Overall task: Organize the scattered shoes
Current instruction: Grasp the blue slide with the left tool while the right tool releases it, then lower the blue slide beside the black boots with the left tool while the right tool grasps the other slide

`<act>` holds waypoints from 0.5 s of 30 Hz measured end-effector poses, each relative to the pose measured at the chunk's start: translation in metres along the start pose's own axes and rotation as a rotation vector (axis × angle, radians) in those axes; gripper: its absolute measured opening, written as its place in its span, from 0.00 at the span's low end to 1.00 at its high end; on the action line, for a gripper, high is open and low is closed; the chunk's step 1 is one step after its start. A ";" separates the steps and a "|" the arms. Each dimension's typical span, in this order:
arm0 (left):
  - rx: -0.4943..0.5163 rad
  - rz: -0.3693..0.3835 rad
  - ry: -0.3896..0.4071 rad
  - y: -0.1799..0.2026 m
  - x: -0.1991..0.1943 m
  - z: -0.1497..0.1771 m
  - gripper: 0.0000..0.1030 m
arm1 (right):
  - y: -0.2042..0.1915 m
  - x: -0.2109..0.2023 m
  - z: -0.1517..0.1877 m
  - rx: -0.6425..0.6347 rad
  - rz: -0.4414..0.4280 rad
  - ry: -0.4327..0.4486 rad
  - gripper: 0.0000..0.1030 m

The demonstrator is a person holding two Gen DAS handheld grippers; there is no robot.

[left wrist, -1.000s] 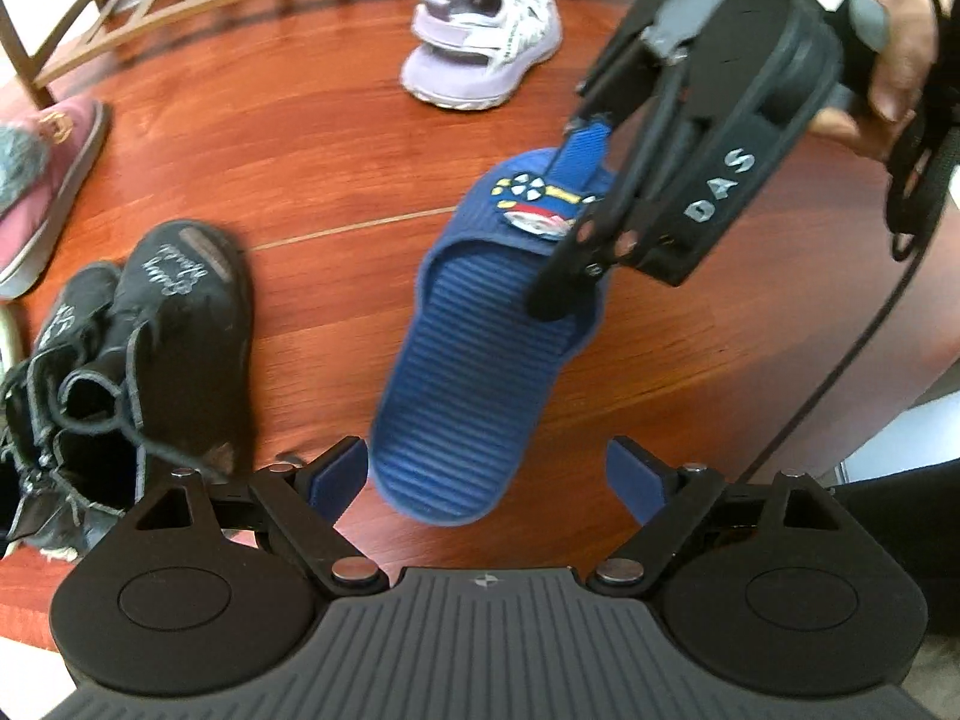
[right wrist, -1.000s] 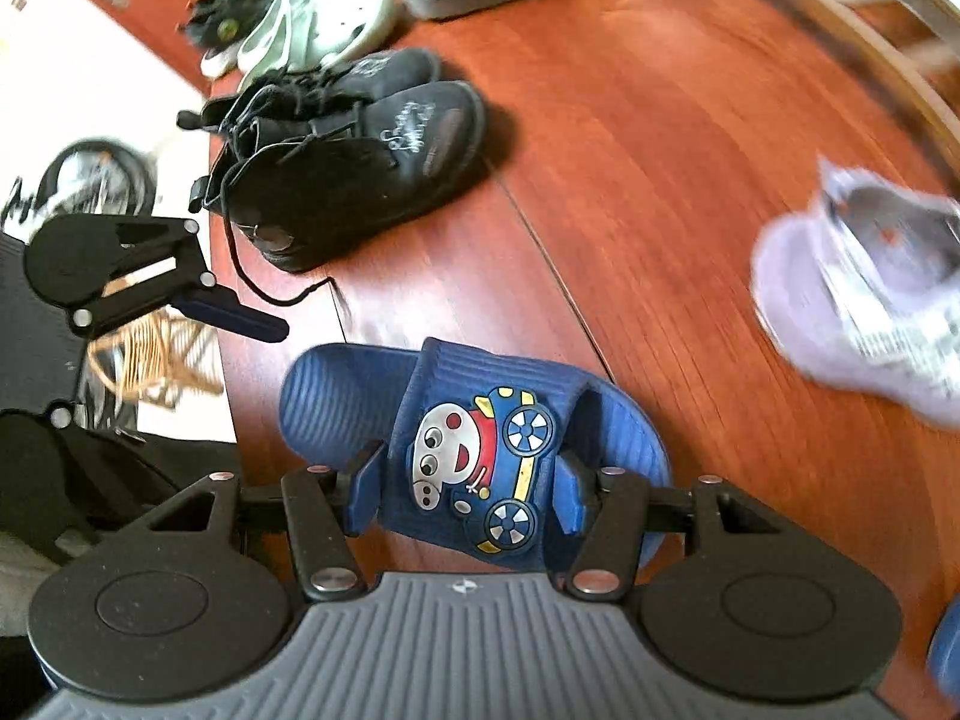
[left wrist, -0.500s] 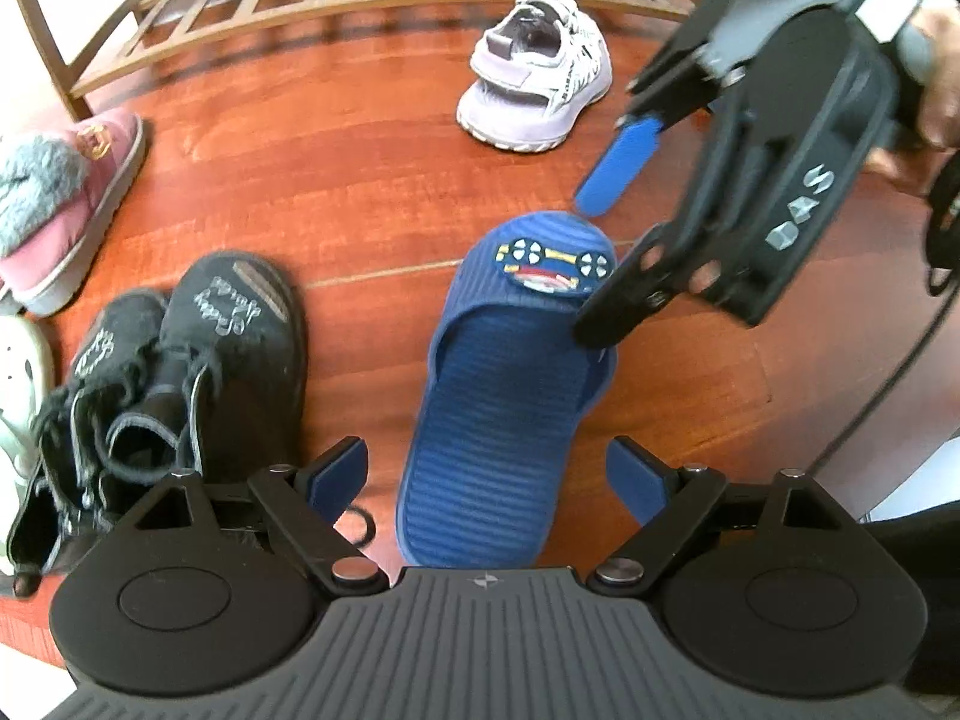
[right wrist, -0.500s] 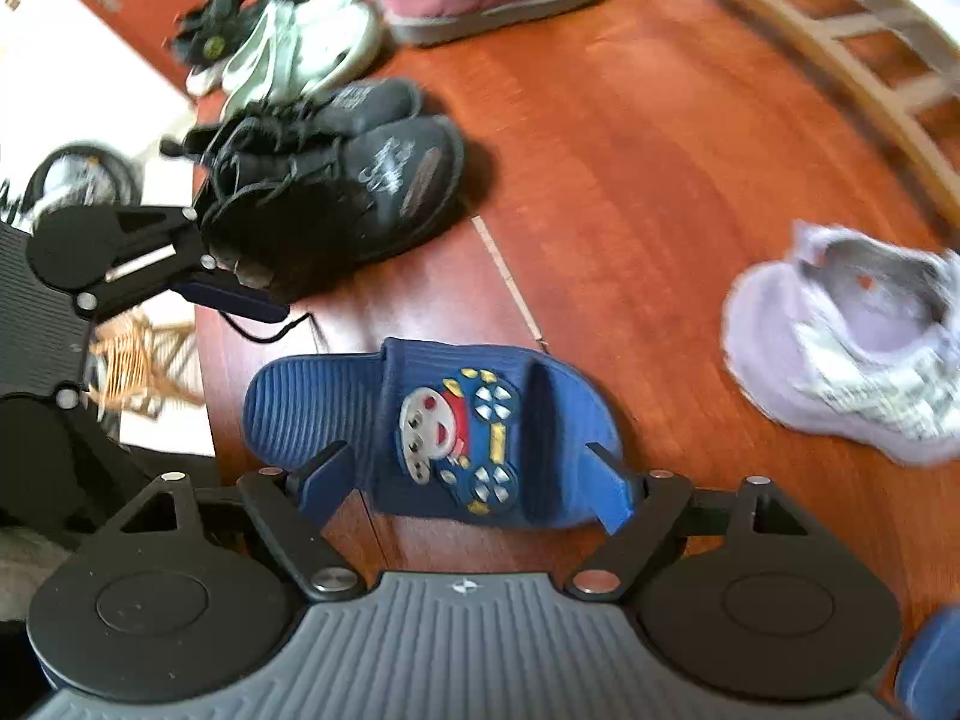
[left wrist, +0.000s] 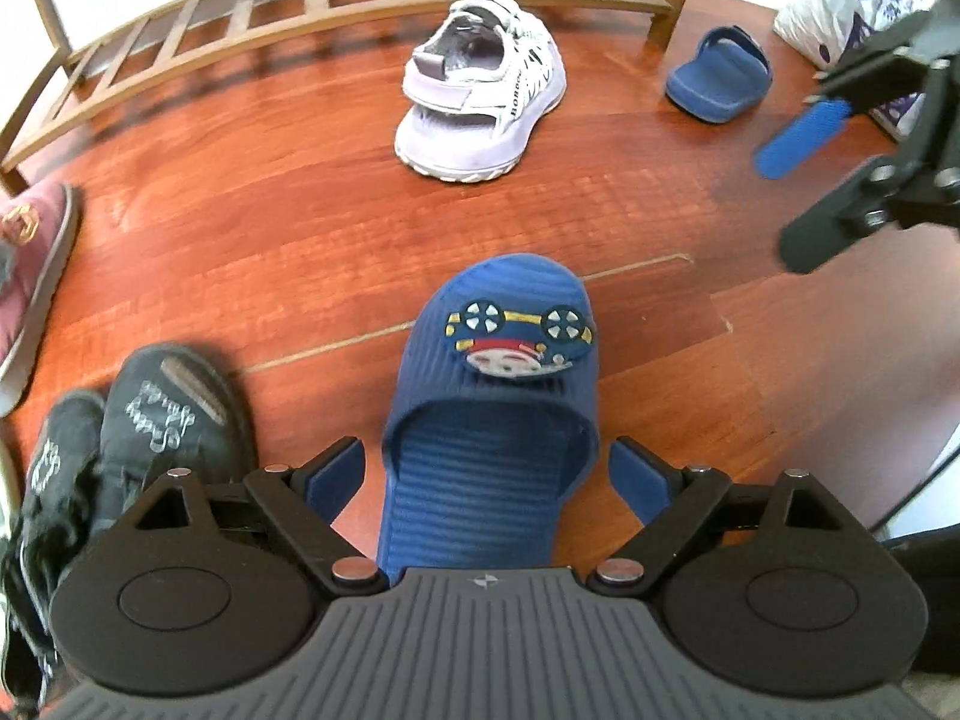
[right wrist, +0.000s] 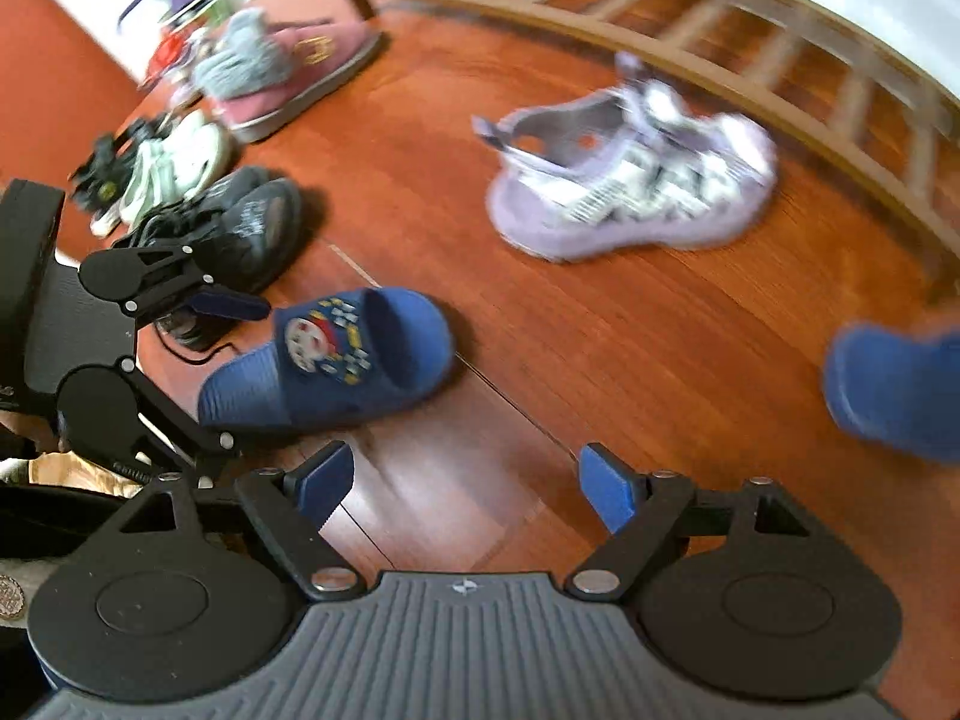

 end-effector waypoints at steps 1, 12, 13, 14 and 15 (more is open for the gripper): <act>-0.001 0.001 -0.004 0.000 0.004 -0.001 0.87 | 0.005 -0.003 0.006 0.025 0.011 0.008 0.84; -0.127 -0.060 0.022 -0.008 0.012 -0.006 0.77 | 0.048 -0.022 0.042 0.225 0.124 0.071 0.85; -0.139 -0.074 0.017 -0.010 0.012 -0.007 0.77 | 0.051 -0.022 0.044 0.234 0.129 0.074 0.85; -0.152 -0.083 0.014 -0.011 0.012 -0.008 0.77 | 0.052 -0.023 0.045 0.240 0.133 0.077 0.85; -0.187 -0.104 0.010 -0.015 0.012 -0.008 0.77 | 0.055 -0.023 0.046 0.249 0.142 0.082 0.85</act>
Point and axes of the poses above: each gripper's, at about its wrist camera, not at the fingertips, and x roughly the way its jaws point, y to its right, z to its underside, the point moved 2 cm from there along x, roughly the way its jaws point, and after that the axes turned 7 degrees about y, right-handed, at the moved point
